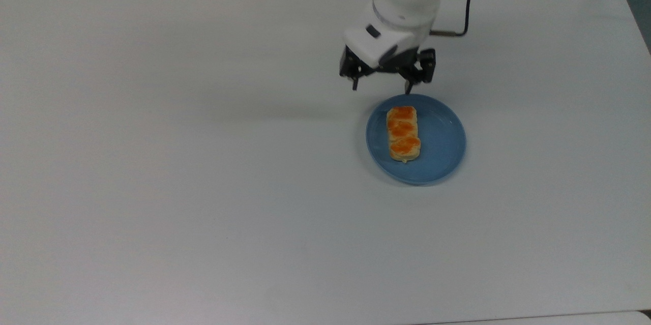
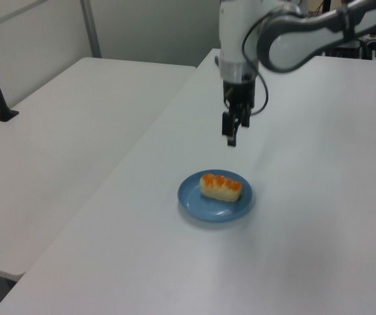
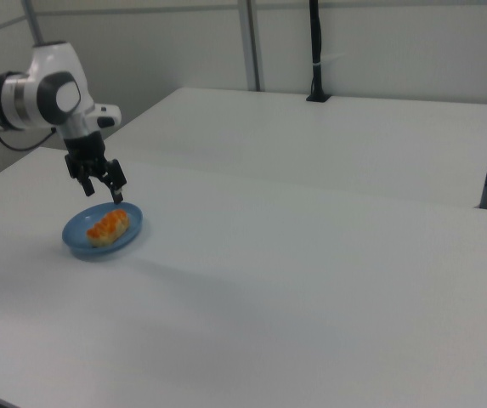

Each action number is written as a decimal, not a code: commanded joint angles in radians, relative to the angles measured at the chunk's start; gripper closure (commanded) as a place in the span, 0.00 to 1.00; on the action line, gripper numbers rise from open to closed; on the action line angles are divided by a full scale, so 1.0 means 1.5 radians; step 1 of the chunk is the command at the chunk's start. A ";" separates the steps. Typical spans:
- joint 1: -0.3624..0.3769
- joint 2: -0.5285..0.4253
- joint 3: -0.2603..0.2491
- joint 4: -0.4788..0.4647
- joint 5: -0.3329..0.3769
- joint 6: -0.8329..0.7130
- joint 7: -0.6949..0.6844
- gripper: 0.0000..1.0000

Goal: Put the bread on the table
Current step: 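Move the open gripper over the bread roll on the blue plate and lower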

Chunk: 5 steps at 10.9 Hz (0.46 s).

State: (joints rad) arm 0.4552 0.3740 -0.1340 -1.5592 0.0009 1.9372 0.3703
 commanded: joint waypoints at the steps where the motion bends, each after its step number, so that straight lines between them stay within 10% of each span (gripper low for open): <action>1: 0.032 0.073 -0.014 -0.001 -0.002 0.099 0.078 0.00; 3: 0.048 0.106 -0.012 -0.001 -0.004 0.132 0.084 0.00; 5: 0.049 0.114 -0.012 -0.002 -0.004 0.160 0.084 0.21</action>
State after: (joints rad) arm 0.5069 0.5416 -0.1340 -1.5600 0.0002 2.1349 0.4736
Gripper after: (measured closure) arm 0.044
